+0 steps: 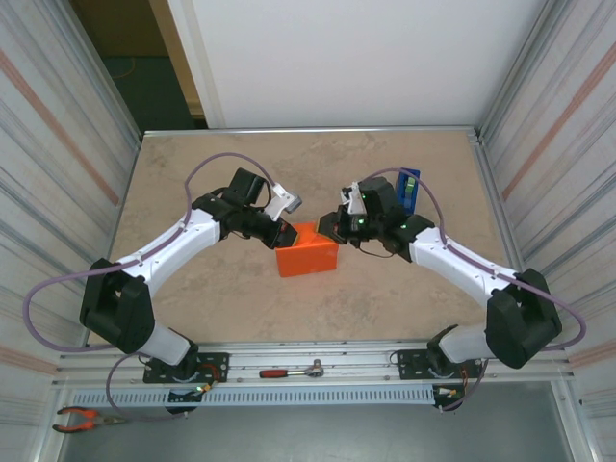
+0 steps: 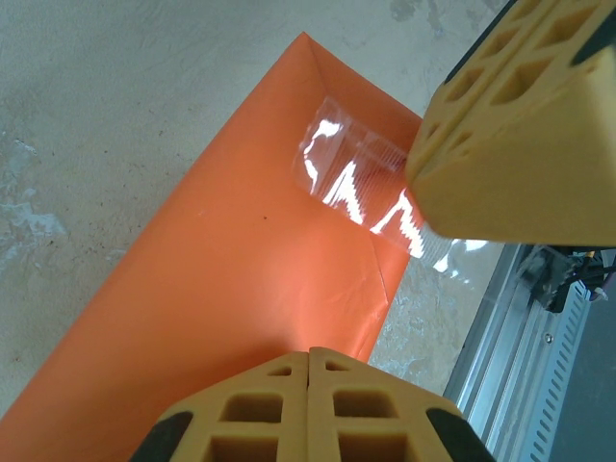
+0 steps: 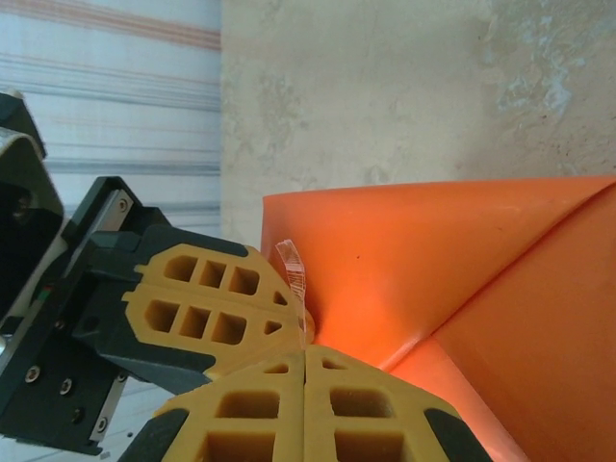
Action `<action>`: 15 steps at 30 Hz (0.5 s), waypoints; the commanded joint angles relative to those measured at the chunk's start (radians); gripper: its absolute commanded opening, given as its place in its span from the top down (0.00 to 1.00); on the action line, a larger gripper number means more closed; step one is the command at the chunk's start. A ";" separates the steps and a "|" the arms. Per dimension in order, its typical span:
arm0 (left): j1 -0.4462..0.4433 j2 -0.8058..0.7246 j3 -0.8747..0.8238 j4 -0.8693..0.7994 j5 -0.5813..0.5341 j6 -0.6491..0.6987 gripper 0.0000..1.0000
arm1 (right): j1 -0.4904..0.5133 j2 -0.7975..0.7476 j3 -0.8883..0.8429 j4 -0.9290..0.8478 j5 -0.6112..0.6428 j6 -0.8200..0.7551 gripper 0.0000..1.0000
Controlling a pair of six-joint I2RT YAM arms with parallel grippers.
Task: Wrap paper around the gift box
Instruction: Stick the wrapping paper to the gift box.
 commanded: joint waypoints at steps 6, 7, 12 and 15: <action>-0.013 0.050 -0.047 -0.056 -0.050 0.025 1.00 | 0.045 0.021 0.023 -0.006 0.061 0.044 1.00; -0.015 0.050 -0.048 -0.057 -0.050 0.025 1.00 | 0.046 0.024 0.024 -0.004 0.061 0.045 1.00; -0.015 0.050 -0.050 -0.056 -0.051 0.025 1.00 | 0.056 0.029 0.025 -0.008 0.062 0.044 1.00; -0.017 0.050 -0.049 -0.056 -0.051 0.023 1.00 | 0.060 0.036 0.031 -0.008 0.059 0.044 1.00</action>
